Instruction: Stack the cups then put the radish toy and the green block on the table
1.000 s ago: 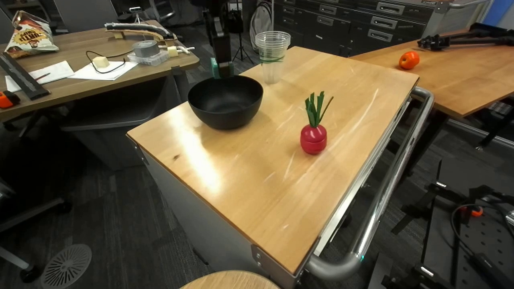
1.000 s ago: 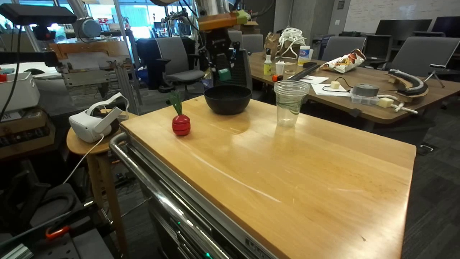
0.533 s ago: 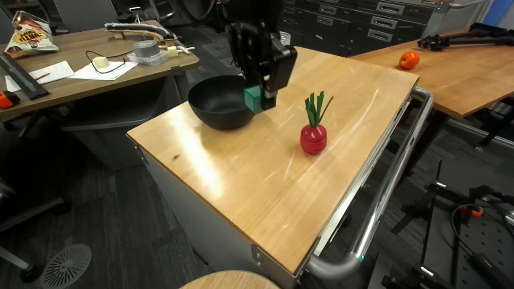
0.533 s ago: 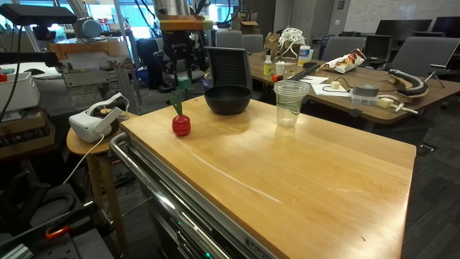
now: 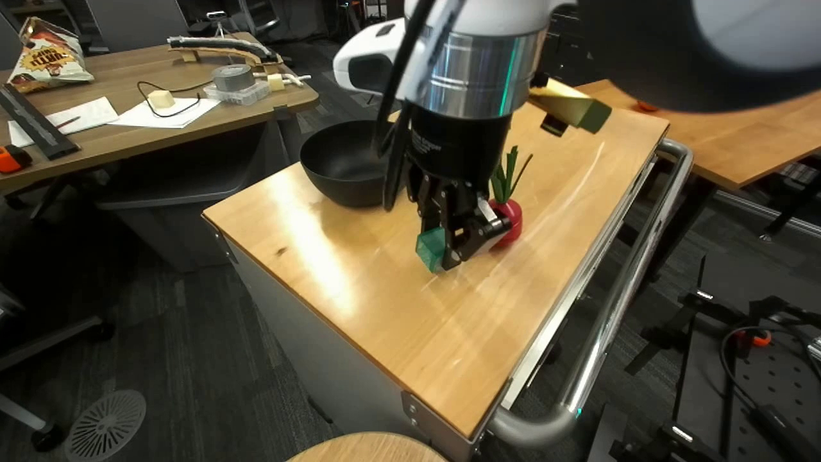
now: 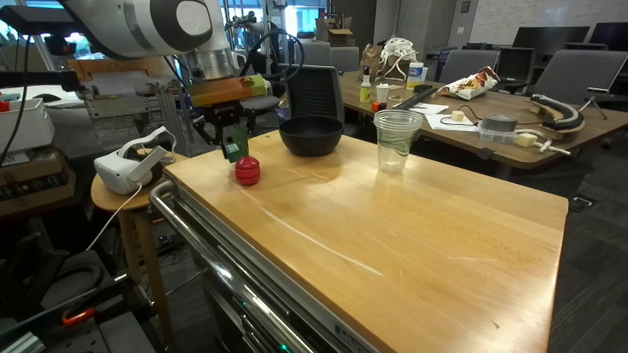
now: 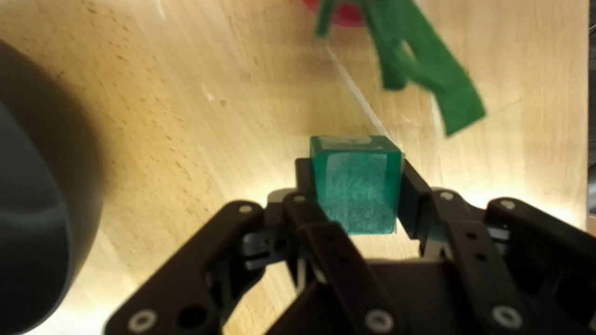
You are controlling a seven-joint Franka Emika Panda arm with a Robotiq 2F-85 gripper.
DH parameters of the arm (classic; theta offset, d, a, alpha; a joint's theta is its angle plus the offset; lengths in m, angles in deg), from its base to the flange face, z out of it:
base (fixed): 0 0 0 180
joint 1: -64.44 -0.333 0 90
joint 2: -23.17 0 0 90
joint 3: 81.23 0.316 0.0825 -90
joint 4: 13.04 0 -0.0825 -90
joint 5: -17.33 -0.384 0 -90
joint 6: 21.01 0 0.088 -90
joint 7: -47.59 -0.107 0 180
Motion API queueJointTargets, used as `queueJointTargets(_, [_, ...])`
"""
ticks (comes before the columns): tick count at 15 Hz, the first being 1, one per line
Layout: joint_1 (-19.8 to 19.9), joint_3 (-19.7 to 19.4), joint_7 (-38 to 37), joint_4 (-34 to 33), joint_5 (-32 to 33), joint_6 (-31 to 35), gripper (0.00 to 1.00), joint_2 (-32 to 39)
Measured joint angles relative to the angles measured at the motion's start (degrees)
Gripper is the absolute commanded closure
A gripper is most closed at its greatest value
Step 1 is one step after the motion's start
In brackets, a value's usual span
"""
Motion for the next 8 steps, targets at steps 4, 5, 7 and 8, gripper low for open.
queueJointTargets(4, [-0.96, 0.00, -5.67, 2.49, 6.56, 3.69, 0.19, 0.72])
queueJointTargets(5, [-1.25, 0.00, -7.10, 2.85, 8.49, 3.65, 0.12, 0.16])
queueJointTargets(7, [-1.84, 0.01, -9.06, 4.27, 10.47, 3.64, 0.00, -3.03])
queueJointTargets(8, [-2.08, 0.02, -9.14, 5.43, 10.49, 3.64, 0.00, -5.66])
